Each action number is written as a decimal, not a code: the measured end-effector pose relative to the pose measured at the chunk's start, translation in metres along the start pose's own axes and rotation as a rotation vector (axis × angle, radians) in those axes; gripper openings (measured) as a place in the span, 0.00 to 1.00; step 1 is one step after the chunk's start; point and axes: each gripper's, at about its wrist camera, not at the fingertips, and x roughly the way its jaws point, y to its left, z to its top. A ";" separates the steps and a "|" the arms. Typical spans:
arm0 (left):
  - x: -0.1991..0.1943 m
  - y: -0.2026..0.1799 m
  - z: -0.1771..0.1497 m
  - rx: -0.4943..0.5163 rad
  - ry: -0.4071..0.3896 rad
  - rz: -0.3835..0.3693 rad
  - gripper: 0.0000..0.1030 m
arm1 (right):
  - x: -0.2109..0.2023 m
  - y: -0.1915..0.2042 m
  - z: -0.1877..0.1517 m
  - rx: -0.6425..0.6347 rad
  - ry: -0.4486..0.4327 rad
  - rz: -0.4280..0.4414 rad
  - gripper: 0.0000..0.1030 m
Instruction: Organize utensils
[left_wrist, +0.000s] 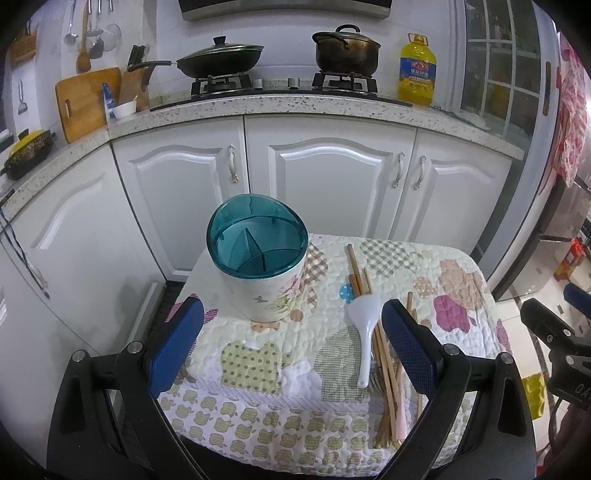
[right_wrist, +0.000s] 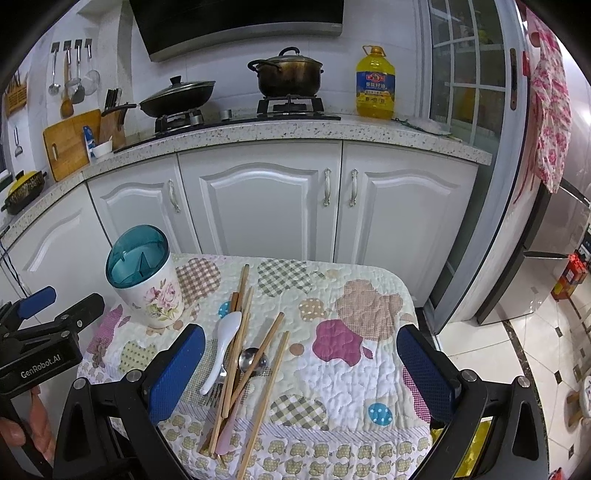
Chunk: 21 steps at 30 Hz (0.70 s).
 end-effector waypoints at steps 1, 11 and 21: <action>0.000 0.000 -0.001 0.000 -0.001 0.002 0.95 | 0.000 0.000 0.000 0.000 0.001 0.001 1.00; 0.002 0.001 -0.002 -0.001 0.001 0.007 0.95 | 0.002 0.000 0.000 0.000 0.006 -0.002 1.00; 0.001 0.003 -0.002 -0.009 -0.004 -0.002 0.95 | 0.002 -0.002 0.002 -0.001 0.005 -0.003 1.00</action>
